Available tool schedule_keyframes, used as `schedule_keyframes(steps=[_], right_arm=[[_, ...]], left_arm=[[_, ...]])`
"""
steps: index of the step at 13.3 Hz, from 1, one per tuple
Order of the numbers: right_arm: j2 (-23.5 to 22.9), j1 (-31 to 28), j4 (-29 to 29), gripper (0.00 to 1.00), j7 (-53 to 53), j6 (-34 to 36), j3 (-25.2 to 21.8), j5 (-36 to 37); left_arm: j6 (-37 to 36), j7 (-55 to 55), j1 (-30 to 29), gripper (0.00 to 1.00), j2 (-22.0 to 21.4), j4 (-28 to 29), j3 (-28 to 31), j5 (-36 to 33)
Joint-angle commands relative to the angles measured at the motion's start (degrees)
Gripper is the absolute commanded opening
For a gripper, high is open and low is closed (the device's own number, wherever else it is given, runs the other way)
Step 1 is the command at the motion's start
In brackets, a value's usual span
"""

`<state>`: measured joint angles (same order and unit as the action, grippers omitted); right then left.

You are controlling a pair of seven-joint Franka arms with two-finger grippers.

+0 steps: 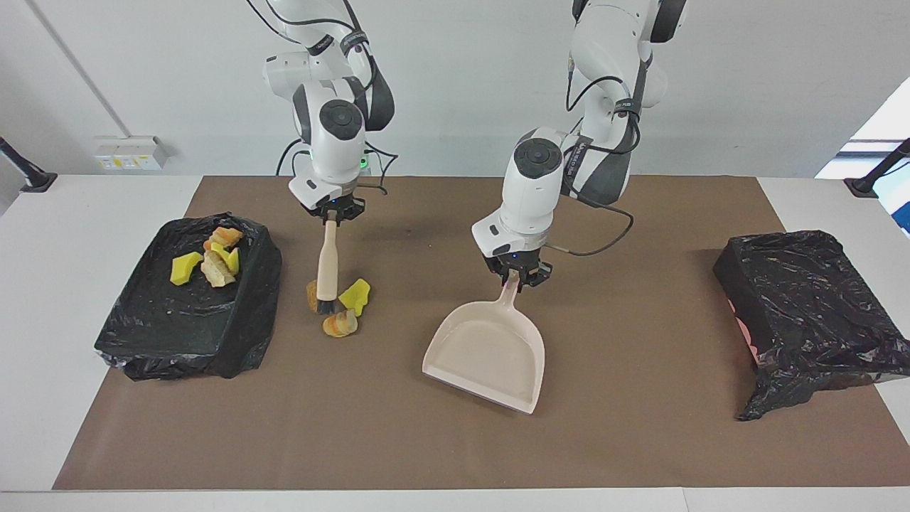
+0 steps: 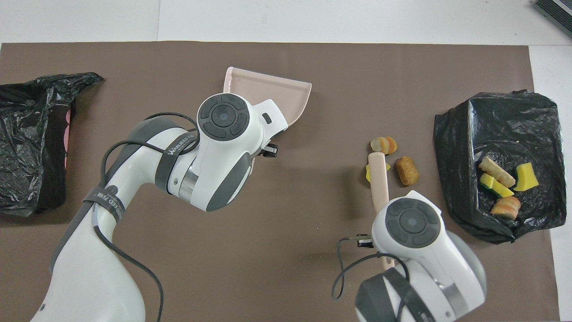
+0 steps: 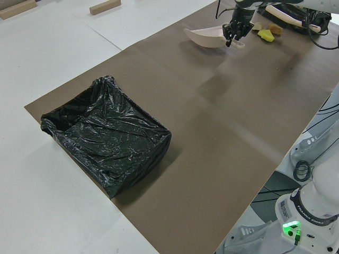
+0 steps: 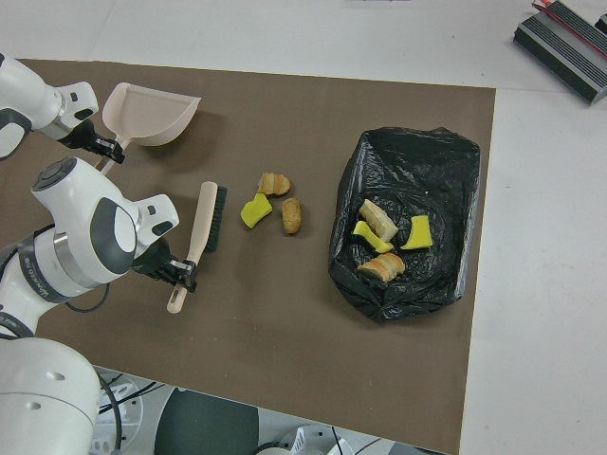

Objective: Sweep and dump trash in bin
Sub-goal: 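Grasp the brush with the right gripper while the left gripper holds the dustpan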

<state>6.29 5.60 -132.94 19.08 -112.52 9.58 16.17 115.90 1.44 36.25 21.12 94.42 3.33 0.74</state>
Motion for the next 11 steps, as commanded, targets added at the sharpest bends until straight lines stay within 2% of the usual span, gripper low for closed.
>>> schedule_keyframes(steps=[1,2,4,6,8,11], right_arm=[[-4.07,-1.81,2.41,0.00,-0.71,-1.65,0.97,7.79],[-5.74,-3.04,3.29,0.00,-0.88,-1.65,1.06,9.57],[-8.30,-3.49,3.47,0.00,-0.71,-2.18,1.06,14.05],[-9.53,-3.49,4.00,0.00,-0.79,-2.00,1.23,13.98],[-12.16,-2.71,5.75,0.00,-0.09,-1.13,1.41,11.53],[-15.07,-0.25,11.63,0.00,-0.18,3.43,1.50,0.84]], left_arm=[[-2.59,10.82,0.23,0.00,-2.83,2.87,0.19,-0.65],[-3.13,17.13,0.32,0.00,-3.88,5.05,0.19,-0.65],[-2.17,21.32,0.40,0.00,-5.21,7.70,0.19,-2.31],[-2.00,31.73,0.49,0.00,-6.00,9.11,0.19,-3.55],[-0.68,36.52,0.84,0.00,-7.05,10.95,0.19,-6.44],[1.68,40.49,2.16,0.00,-9.16,14.99,0.10,-8.12]])
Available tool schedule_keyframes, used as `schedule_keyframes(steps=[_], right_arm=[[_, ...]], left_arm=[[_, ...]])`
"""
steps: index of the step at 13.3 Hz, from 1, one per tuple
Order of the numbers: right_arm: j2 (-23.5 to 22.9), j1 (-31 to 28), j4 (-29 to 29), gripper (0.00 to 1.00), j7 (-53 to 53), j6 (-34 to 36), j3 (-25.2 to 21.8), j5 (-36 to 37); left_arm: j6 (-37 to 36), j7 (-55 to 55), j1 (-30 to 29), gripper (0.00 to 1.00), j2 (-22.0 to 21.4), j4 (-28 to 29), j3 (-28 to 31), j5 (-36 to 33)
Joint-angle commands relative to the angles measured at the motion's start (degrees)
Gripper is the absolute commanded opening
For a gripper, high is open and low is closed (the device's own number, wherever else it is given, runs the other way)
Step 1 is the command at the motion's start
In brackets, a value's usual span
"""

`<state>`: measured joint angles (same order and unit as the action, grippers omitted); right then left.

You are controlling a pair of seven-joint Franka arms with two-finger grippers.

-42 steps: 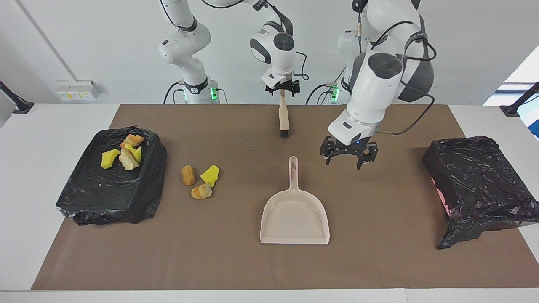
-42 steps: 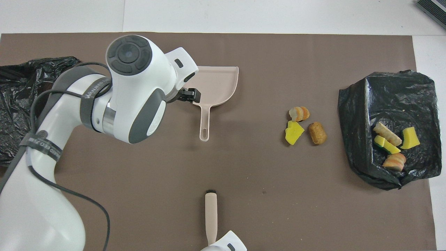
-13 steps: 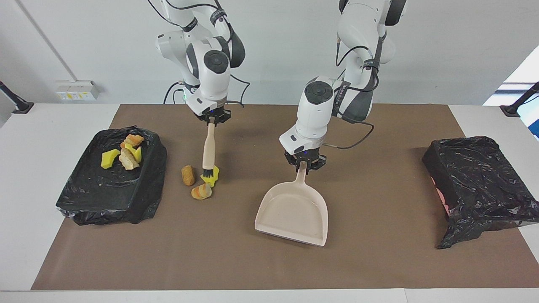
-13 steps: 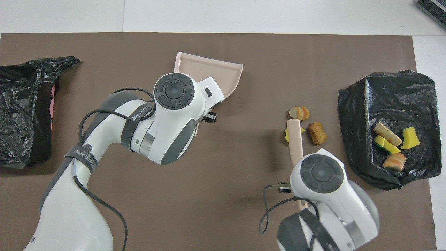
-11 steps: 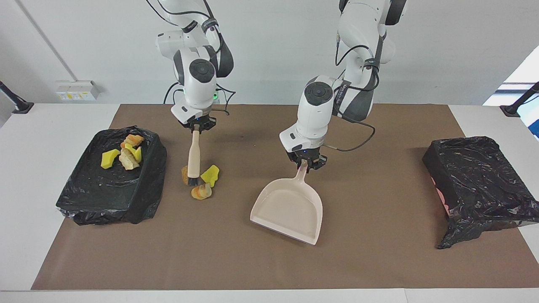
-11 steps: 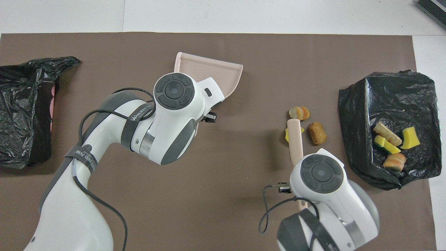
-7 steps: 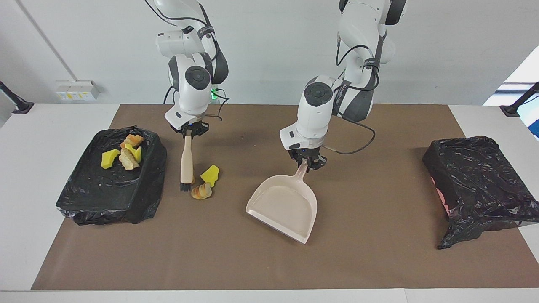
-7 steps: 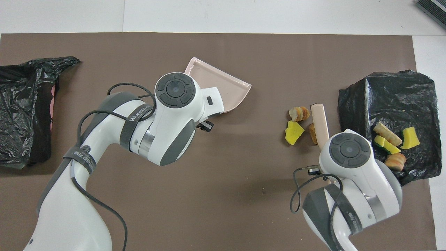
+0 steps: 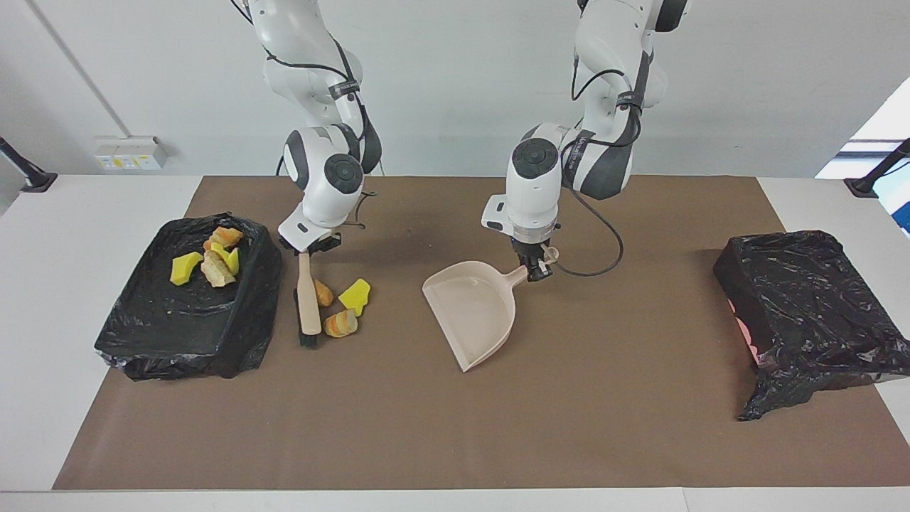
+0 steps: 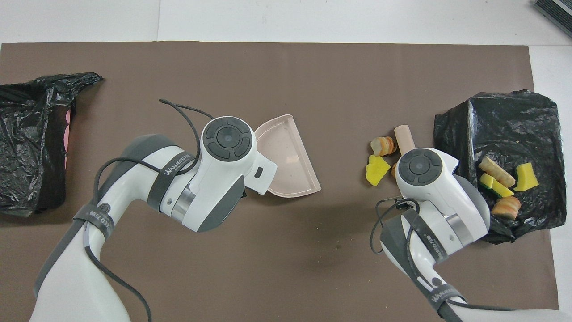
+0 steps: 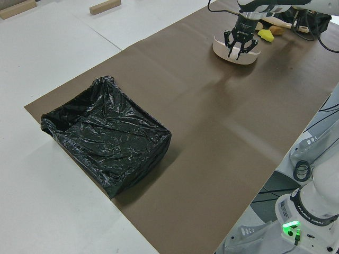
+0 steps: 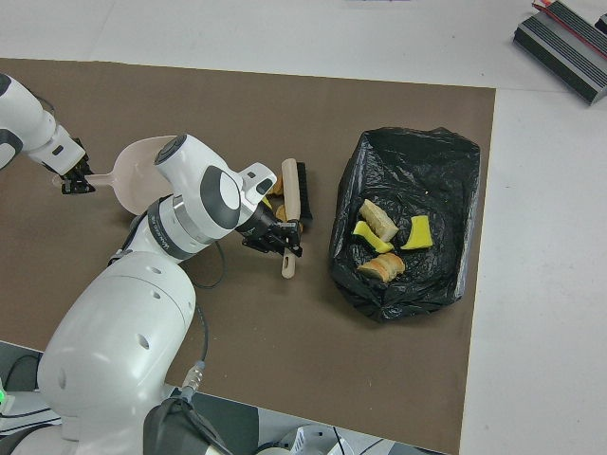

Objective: Sweep and dump trash in bin
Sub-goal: 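Grasp the brush with the right gripper while the left gripper holds the dustpan, then sweep the sponge and bread pieces toward the dustpan with the right gripper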

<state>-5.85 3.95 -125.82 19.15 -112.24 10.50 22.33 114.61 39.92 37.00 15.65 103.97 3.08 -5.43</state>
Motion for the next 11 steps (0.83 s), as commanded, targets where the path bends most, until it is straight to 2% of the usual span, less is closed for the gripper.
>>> schedule_keyframes(steps=[1,4,9,11], right_arm=[[-3.55,1.76,5.66,0.00,-0.25,4.30,0.57,-9.28],[-4.78,3.52,6.38,0.00,0.27,3.87,0.57,-17.65],[-6.89,10.01,9.09,0.00,4.32,3.25,0.57,-30.13],[-6.89,11.43,9.45,0.00,4.41,2.47,0.57,-38.19]], left_arm=[[4.20,2.18,1.59,0.00,-3.96,6.50,0.35,-2.22],[6.49,2.18,3.25,0.00,-5.10,8.79,0.26,-2.92],[9.31,2.09,3.87,0.00,-7.13,13.44,0.26,-2.92],[10.62,2.09,3.79,0.00,-7.13,13.80,0.26,-2.92]])
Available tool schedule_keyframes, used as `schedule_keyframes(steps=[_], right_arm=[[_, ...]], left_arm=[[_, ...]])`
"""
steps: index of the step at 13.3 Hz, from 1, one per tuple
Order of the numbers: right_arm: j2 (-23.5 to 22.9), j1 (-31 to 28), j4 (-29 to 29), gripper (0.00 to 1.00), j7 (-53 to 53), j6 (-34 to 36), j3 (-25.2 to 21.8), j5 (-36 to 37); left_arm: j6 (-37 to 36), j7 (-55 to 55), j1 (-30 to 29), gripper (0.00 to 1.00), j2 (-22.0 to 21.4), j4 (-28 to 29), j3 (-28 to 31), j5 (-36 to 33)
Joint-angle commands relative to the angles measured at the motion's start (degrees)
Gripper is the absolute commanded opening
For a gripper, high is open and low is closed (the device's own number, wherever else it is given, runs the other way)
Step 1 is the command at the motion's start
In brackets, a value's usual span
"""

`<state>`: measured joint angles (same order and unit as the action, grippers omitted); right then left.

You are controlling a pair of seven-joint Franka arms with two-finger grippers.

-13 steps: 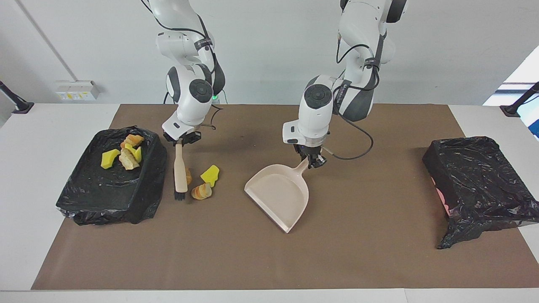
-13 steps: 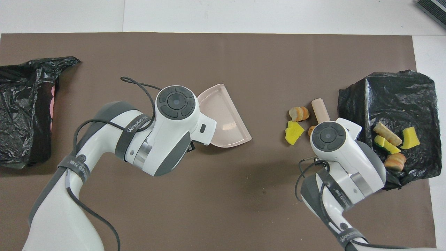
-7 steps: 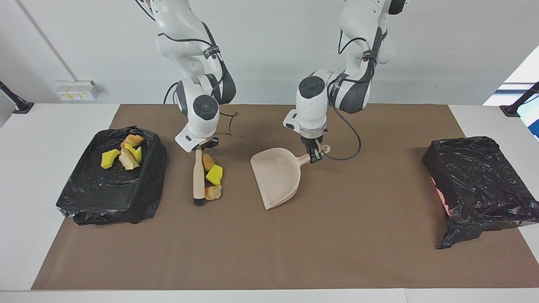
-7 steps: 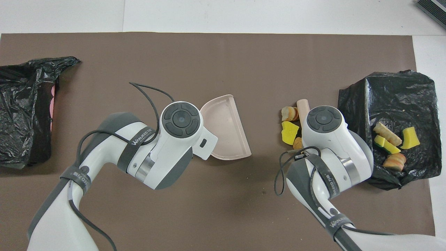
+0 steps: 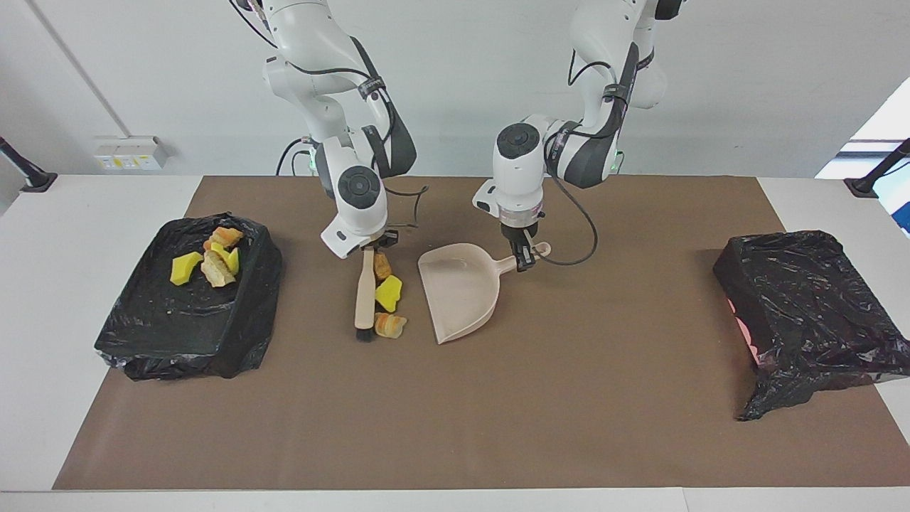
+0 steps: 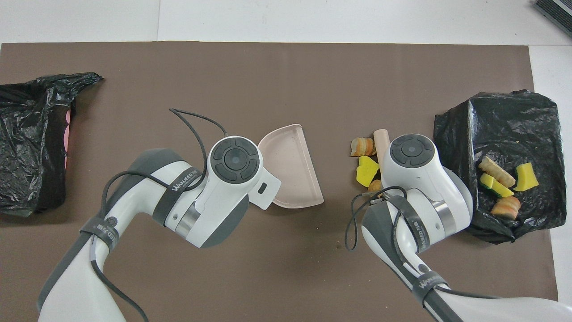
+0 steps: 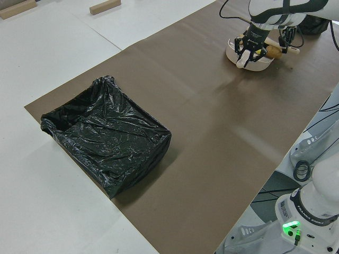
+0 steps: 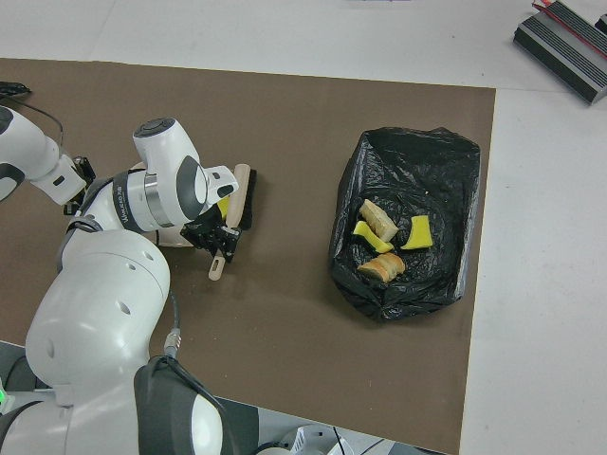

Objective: Sweep and dump trash in bin
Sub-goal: 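Sweep the sponge and bread pieces toward the dustpan with the right gripper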

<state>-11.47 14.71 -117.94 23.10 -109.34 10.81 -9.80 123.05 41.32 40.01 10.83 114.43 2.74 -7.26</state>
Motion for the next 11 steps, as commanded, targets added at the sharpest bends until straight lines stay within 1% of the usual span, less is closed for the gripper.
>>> schedule_keyframes(steps=[1,3,5,6,7,8,9,10,11], right_arm=[[-1.54,0.85,1.75,0.00,0.45,-0.61,0.26,-9.33],[-1.80,1.81,3.93,0.00,0.80,0.34,0.26,-14.09],[-1.89,1.82,6.57,0.00,1.77,2.71,0.09,-13.23],[-1.37,1.38,8.33,0.00,1.86,5.94,-0.17,-12.88],[-1.19,1.29,11.82,0.00,2.29,11.11,-0.70,-10.87],[-0.58,1.20,14.99,0.00,4.04,14.90,-0.88,-6.85],[0.73,0.94,15.72,0.00,5.62,16.68,-0.88,-3.33],[2.22,-0.19,14.77,0.00,6.16,17.66,-0.88,-2.16],[3.37,-1.25,12.41,0.00,6.95,18.19,-0.88,-1.80]], left_arm=[[2.63,0.78,0.51,0.00,-2.31,3.52,0.60,-1.09],[2.90,0.69,0.16,0.00,-2.48,4.31,0.60,-1.09],[2.99,0.34,-0.19,0.00,-2.57,4.40,0.51,-0.82],[2.99,0.08,-0.89,0.00,-2.57,4.49,0.51,-0.56],[3.08,-0.01,-1.24,0.00,-2.57,4.66,0.51,-0.38],[3.08,-0.01,-1.25,0.00,-2.57,4.75,0.51,-0.30],[3.16,-0.01,-1.25,0.00,-2.57,4.75,0.51,-0.29],[3.16,-0.01,-1.25,0.00,-2.57,4.75,0.51,-0.29],[3.16,0.08,-1.25,0.00,-2.57,4.75,0.51,-0.29]])
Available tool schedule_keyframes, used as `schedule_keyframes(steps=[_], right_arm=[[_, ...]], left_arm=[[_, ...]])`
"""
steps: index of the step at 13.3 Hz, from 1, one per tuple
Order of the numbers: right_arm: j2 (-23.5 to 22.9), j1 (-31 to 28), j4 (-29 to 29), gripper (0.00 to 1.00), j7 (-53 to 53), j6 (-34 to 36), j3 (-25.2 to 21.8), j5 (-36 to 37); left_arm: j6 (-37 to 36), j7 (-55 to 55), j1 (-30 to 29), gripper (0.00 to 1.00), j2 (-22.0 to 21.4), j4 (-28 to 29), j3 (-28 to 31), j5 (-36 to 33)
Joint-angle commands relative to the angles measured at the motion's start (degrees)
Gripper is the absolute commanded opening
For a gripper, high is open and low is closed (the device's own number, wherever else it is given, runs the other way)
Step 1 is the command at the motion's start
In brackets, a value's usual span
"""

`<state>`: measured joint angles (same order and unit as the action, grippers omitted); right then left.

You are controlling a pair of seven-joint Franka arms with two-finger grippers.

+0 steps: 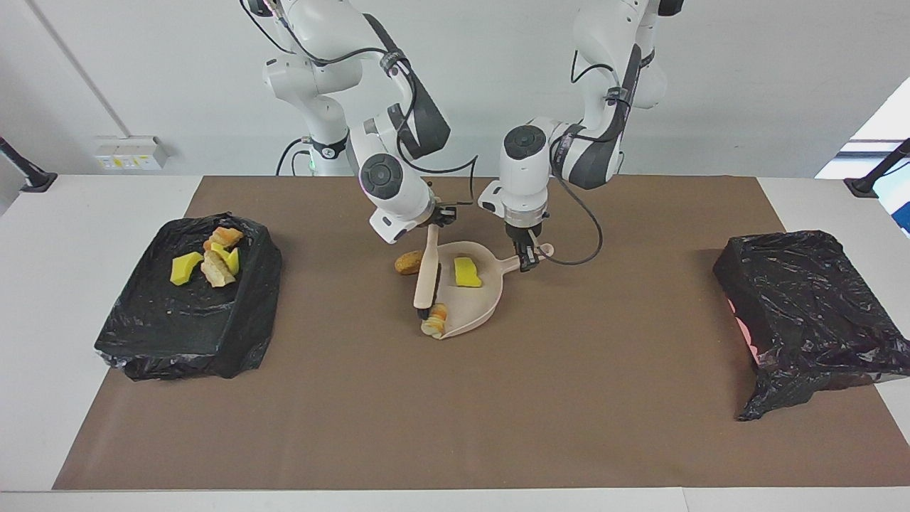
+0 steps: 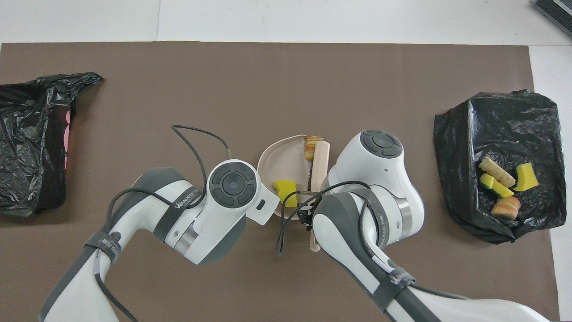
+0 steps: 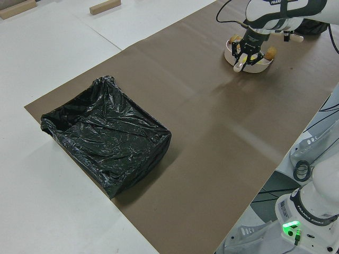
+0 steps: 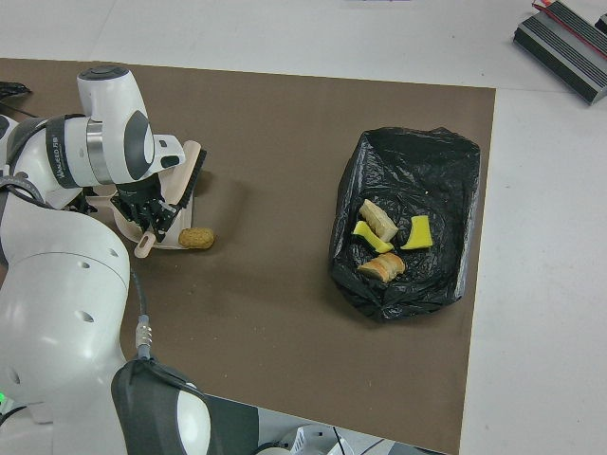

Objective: Sweep and dump trash in bin
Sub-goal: 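Sweep the sponge and bread pieces toward the dustpan with the right gripper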

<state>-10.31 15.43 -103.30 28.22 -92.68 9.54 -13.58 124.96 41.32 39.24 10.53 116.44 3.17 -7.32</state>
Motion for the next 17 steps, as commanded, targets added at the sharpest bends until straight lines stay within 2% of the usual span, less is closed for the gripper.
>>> schedule_keyframes(steps=[1,4,7,10,13,15,17], right_arm=[[4.05,-2.51,-5.57,0.00,2.88,0.75,0.39,2.41],[11.52,-4.62,-19.80,0.00,2.89,-5.83,0.65,2.76],[9.44,-2.43,-23.17,0.00,4.83,-10.49,1.00,2.07],[6.01,2.75,-23.18,0.00,5.53,-15.93,1.00,-1.96],[3.73,4.68,-19.07,0.00,5.53,-16.40,1.09,-8.82],[2.58,5.22,-16.76,0.00,5.97,-16.48,1.09,-9.19],[3.97,5.14,-15.45,0.00,4.66,-14.48,0.83,-6.66]], left_arm=[[1.16,0.34,-0.39,0.00,-2.27,2.82,0.09,-0.24],[1.16,0.52,-0.48,0.00,-2.45,2.91,0.09,-0.24],[1.16,0.69,-0.56,0.00,-2.45,3.00,0.09,-0.24],[1.07,0.69,-0.57,0.00,-2.53,3.35,0.09,-0.24],[0.99,0.69,-0.74,0.00,-2.53,3.35,0.09,-0.24],[0.99,0.87,-1.36,0.00,-2.53,3.35,0.09,-0.24],[1.16,0.17,-1.53,0.00,-2.45,3.35,0.09,-0.24]])
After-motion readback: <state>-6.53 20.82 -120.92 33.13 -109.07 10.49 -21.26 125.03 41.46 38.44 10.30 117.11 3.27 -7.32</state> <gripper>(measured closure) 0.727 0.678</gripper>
